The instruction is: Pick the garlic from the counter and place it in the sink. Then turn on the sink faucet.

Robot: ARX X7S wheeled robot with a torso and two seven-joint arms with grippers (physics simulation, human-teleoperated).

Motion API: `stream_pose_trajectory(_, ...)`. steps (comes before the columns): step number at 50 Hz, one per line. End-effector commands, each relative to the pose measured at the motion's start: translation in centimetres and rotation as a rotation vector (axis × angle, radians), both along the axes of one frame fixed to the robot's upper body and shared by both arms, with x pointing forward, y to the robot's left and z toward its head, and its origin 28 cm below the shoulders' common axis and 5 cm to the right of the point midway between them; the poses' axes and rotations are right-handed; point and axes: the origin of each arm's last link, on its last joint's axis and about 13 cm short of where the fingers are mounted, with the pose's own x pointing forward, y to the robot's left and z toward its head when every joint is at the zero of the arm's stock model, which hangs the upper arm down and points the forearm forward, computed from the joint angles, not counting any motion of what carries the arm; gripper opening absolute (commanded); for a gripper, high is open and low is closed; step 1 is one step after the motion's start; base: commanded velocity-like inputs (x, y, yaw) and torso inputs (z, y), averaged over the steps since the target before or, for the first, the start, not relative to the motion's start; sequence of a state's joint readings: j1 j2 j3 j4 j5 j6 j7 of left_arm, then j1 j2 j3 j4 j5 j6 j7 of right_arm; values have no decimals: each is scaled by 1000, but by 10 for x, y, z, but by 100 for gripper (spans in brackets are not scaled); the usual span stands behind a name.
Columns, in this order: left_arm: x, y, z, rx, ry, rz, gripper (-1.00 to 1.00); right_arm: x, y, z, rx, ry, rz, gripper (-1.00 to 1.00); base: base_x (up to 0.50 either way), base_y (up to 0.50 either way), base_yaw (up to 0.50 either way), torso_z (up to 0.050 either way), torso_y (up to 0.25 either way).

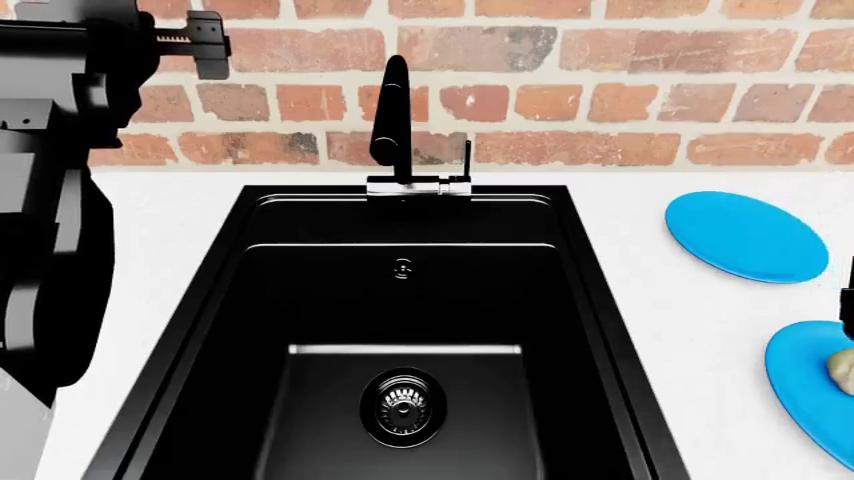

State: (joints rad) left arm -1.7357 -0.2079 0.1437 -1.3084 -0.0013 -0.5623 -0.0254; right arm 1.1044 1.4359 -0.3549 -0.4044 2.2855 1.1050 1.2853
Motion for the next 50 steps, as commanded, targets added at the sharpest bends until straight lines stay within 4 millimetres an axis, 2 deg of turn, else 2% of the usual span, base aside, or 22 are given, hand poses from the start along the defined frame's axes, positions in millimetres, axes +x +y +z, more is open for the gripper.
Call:
stream_pose_trajectory(1, 0, 0, 0, 0, 2, 2, 100, -4, -7, -7, 15, 30, -27, 100, 0, 0, 0, 0, 0)
stream_pose_trajectory(11, 0, 0, 1, -1, 4, -2, 100, -5, -8, -11, 22, 65, -16, 100, 0, 0, 0, 0, 0)
stream_pose_trajectory(50, -1, 2, -1, 4, 11, 5, 100, 14, -24, -37, 45, 158, -79, 100, 0, 0, 0, 0, 0)
